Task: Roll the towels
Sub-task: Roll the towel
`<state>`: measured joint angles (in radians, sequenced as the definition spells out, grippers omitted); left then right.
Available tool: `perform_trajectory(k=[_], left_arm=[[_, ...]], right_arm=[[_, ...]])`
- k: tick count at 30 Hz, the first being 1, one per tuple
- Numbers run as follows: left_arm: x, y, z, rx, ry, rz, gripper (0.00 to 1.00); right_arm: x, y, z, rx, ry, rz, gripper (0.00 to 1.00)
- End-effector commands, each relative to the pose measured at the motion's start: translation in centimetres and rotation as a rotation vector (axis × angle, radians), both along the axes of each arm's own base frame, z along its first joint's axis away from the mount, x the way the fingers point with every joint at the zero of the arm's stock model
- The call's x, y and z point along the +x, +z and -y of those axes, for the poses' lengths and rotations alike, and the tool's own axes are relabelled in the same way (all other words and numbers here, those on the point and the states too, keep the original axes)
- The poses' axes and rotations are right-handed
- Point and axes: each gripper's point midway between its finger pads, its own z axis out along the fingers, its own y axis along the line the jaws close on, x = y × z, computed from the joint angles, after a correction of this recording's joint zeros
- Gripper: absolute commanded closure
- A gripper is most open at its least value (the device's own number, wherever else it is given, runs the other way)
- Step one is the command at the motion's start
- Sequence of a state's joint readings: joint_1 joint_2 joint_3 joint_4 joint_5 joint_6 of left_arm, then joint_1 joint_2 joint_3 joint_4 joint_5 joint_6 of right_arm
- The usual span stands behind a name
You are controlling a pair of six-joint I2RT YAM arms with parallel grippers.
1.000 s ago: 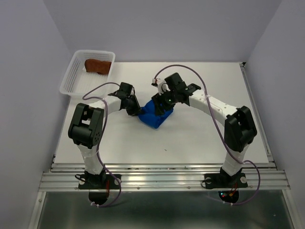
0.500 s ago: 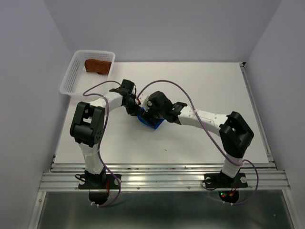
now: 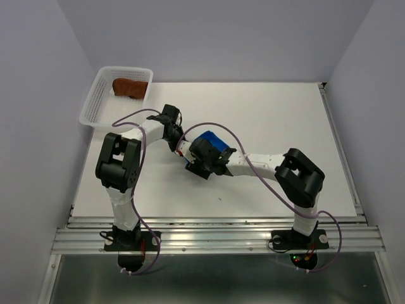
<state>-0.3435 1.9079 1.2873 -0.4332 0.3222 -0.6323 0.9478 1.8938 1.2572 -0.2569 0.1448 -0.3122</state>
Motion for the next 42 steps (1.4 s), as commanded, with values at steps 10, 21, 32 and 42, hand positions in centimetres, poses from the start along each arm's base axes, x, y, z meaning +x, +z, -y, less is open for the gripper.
perform_trajectory(k=[10,21,32,42], left_arm=[[0.8,2.7,-0.1,-0.068,0.037,0.021,0.62],[2.6,7.9,-1.4,-0.044,0.066,0.204,0.11],[1.9,9.0,0.1,-0.169,-0.013,0.304,0.09],[1.3,7.7,2.4,-0.227,-0.091,0.301,0.07]], right_arm=[[0.2,-1.6,0.6,-0.044,-0.191,0.076,0.99],[-1.7,2.5,0.0,0.308,-0.159,-0.311,0.99],[0.3,4.5,1.0,0.635,-0.185,-0.801,0.99],[2.3,4.1,2.0,0.748,-0.269,-1.050,0.99]])
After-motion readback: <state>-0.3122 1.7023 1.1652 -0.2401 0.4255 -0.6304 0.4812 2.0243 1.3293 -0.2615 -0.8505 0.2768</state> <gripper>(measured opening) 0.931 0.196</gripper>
